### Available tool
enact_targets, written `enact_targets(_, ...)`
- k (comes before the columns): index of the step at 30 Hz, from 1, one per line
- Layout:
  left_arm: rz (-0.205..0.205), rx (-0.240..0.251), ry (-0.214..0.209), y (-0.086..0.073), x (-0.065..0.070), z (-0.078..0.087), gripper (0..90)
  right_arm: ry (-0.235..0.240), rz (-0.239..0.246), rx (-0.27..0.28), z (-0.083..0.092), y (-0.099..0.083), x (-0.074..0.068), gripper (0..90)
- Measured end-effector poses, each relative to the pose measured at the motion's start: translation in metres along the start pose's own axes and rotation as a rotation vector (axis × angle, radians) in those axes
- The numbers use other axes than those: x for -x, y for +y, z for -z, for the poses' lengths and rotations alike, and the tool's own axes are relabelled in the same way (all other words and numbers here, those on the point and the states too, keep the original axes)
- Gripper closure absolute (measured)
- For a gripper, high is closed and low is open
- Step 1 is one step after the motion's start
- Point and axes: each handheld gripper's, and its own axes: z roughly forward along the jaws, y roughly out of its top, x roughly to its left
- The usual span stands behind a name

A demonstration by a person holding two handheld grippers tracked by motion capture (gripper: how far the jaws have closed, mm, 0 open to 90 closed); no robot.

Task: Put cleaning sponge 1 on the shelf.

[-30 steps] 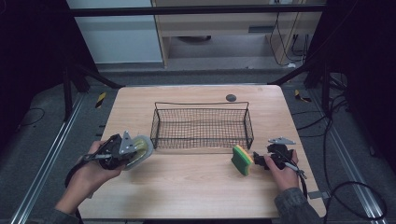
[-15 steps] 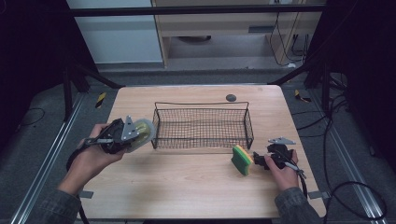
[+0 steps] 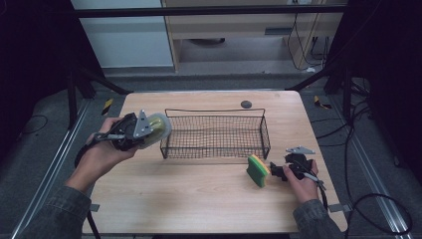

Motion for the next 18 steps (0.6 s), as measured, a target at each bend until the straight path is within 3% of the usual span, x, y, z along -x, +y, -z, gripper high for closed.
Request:
enact_targets(9, -0.039, -0.01, 0.005, 0.02, -0.011, -0.01, 70.5, 0.007, 0.019, -0.002, 0.0, 0.0, 0.002, 0.4)
enact_targets(18, -0.094, 0.001, -0.005, 0.042, -0.014, -0.016, 70.4, 0.01, 0.023, 0.002, -0.001, 0.0, 0.003, 0.4)
